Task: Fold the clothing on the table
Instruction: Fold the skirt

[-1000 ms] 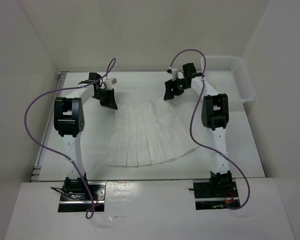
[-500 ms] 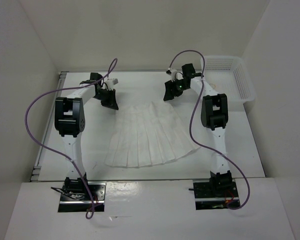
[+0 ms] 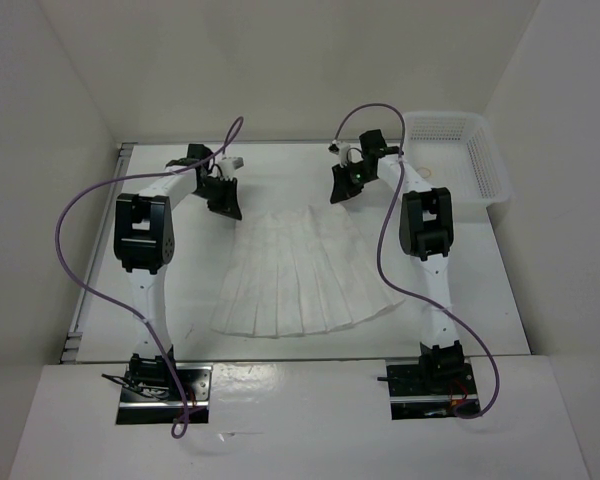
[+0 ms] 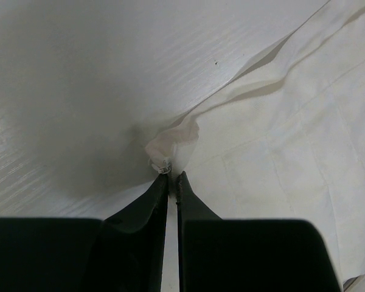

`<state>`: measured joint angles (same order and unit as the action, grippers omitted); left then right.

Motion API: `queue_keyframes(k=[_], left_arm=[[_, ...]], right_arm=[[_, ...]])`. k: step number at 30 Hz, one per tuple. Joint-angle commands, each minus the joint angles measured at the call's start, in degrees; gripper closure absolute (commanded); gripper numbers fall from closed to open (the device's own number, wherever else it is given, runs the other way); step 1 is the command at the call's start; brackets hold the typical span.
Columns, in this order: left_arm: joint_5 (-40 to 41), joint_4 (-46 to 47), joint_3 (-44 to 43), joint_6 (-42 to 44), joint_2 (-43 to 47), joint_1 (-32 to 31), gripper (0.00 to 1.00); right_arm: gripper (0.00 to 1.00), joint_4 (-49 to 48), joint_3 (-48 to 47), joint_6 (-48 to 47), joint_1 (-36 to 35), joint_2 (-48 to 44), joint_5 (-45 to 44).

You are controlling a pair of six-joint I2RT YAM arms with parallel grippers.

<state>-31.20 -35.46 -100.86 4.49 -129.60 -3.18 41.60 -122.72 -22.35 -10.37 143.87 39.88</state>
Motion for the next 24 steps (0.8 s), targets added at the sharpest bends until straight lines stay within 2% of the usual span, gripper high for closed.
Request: queue_keyframes(k=[1, 3, 14, 19, 24], left_arm=[[-0.4, -1.3, -2.6, 1.5, -1.0, -0.2, 0.9], [0.2, -1.3, -3.3, 1.5, -1.0, -0.2, 0.91], [2.6, -5.0, -13.9, 3.1, 5.0, -0.2, 0.91], [4.3, -5.0, -14.6, 3.8, 8.4, -1.2, 0.91], [4.3, -2.6, -14.1, 4.9, 14.5, -1.7, 0.91]], right_arm=[[0.92, 1.3, -1.7, -0.6, -0.4, -0.3, -1.4], [1.0, 1.3, -1.2, -0.6, -0.4, -1.3, -2.0], [1.0, -1.9, -0.6, 0.0, -0.4, -14.2, -12.6], [1.0, -4.2, -0.6, 0.6, -0.4, -18.7, -18.5], [1.0, -8.9, 5.6, 1.1, -0.4, -25.5, -21.6]])
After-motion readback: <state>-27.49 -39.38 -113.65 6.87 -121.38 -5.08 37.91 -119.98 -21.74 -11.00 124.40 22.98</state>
